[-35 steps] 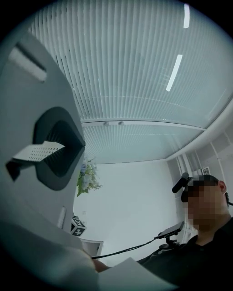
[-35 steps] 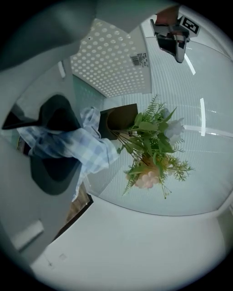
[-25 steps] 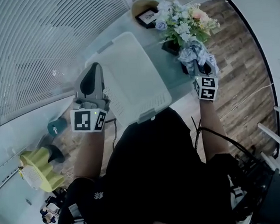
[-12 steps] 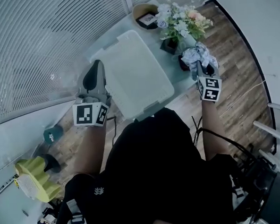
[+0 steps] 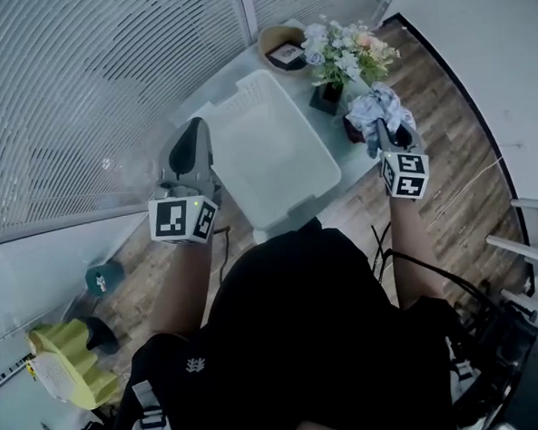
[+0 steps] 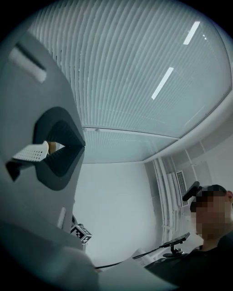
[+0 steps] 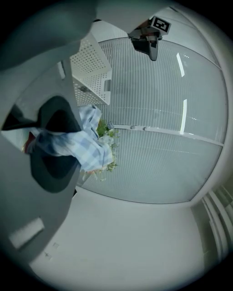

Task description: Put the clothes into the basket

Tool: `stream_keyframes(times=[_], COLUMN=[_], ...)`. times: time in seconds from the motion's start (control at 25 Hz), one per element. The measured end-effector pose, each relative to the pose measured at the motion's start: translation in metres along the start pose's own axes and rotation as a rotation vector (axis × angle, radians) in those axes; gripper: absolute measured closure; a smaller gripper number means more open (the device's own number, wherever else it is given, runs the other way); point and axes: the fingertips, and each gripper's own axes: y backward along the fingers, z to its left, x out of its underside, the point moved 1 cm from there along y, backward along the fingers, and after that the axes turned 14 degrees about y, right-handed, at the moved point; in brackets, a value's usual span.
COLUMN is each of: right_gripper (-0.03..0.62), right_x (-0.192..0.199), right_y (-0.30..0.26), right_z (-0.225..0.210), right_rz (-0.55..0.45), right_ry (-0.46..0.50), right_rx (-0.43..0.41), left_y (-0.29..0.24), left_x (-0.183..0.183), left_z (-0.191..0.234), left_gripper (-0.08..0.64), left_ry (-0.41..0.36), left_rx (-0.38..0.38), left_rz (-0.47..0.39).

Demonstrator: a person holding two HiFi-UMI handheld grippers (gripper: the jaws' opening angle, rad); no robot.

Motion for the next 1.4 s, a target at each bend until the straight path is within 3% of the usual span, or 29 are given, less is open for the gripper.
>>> stream_keyframes(times=[0.44,0.92,1.4], right_gripper=[0.486,0.486,0.486], right_x=[-0.068,-0.120,-0.154], right_y=[0.026,0.029,0.027], right_z=[0.015,0.039,0.082], right_rz=[-0.097,-0.176,-0.248], right_ry=[0.065,0.127,0.163], right_rx=[-0.018,-0.063,-0.153], left_y=[0.020,0.045,0.096], left_x=[-0.028,-0.043,-0.059], left_z=[0.011,0.022,0.044], left_gripper=[0.552,0.552,0.552], left_ry=[-0.002,0.031,-0.008], left_rx=[0.006,-0.026,-0.136], left_rz=[-0.071,-0.078,-0.108])
